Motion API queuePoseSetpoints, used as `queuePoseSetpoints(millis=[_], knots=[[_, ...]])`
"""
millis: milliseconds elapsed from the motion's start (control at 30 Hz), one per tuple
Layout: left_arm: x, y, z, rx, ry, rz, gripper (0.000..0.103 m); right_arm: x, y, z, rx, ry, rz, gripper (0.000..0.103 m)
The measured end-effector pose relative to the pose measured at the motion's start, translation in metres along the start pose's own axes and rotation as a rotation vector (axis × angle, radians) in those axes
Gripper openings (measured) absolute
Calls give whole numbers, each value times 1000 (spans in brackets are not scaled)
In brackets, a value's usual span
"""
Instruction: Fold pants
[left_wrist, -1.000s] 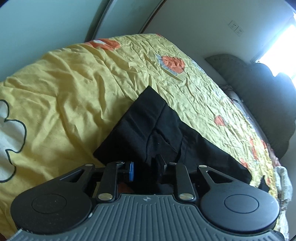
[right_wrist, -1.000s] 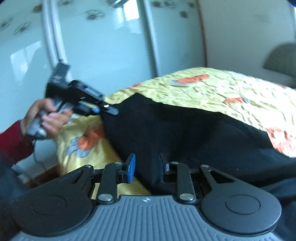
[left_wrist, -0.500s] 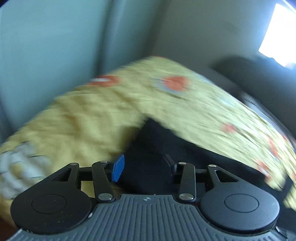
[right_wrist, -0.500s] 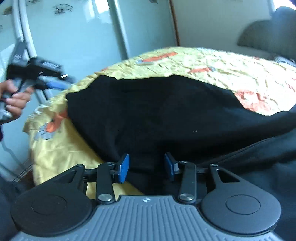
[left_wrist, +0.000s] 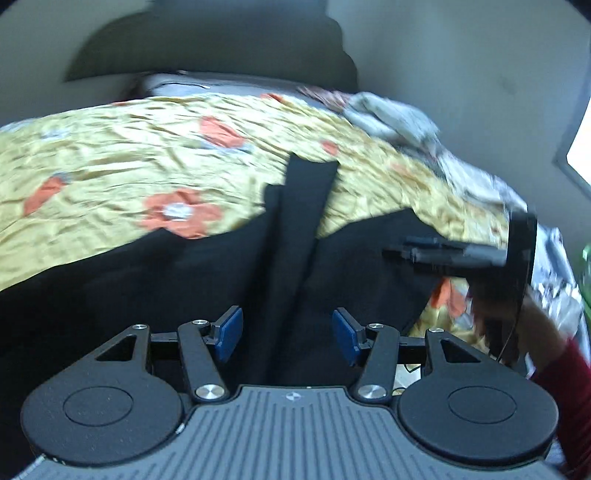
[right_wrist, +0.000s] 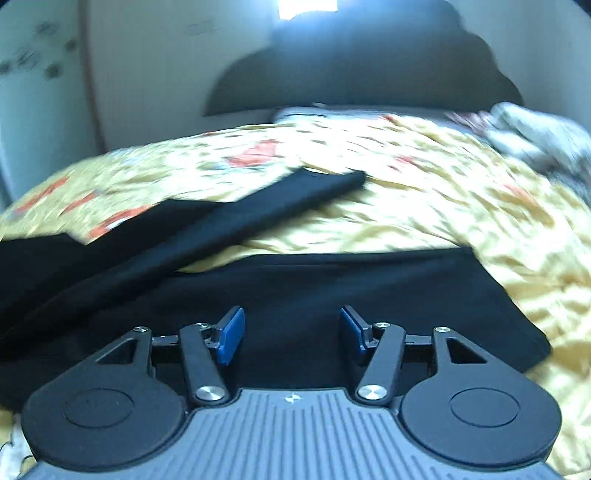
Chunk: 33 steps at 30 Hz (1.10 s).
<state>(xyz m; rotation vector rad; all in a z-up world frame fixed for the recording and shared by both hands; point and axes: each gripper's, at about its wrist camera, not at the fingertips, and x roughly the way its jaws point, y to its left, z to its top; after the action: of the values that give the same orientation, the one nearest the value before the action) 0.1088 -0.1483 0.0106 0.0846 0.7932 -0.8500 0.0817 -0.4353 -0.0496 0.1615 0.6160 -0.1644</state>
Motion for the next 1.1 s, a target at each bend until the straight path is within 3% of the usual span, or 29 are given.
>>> queuePoseSetpoints(millis=[67,200,367,533,700,867,933,967,1000,1067,1100], knots=[[15,-6,-1,27,22,-17,58,7,-17,1,11,11,-22,57],[36,-11,-1,51,50,-7,58,17,-21,12,-43,25,-185,60],[60,-7,1,40,65,12,56,34,3,54,-62,-52,-66,60],[70,-6,-2,25,67,38,52,96,34,108,-160,-36,-102,60],[73,-9,-5,52,31,69,49,165,26,145,24,64,-78,60],[74,-9,-7,54,7,67,49,202,12,150,171,140,-133,59],[74,-9,-7,51,3,65,49,207,10,149,177,141,-148,50],[74,-8,-7,45,3,63,49,207,10,148,156,136,-175,29],[73,-8,-6,40,4,64,48,205,10,148,137,128,-188,18],[74,-6,-4,34,13,77,26,194,7,147,154,96,-177,9],[74,-5,-3,26,18,90,22,186,5,147,161,77,-173,9]])
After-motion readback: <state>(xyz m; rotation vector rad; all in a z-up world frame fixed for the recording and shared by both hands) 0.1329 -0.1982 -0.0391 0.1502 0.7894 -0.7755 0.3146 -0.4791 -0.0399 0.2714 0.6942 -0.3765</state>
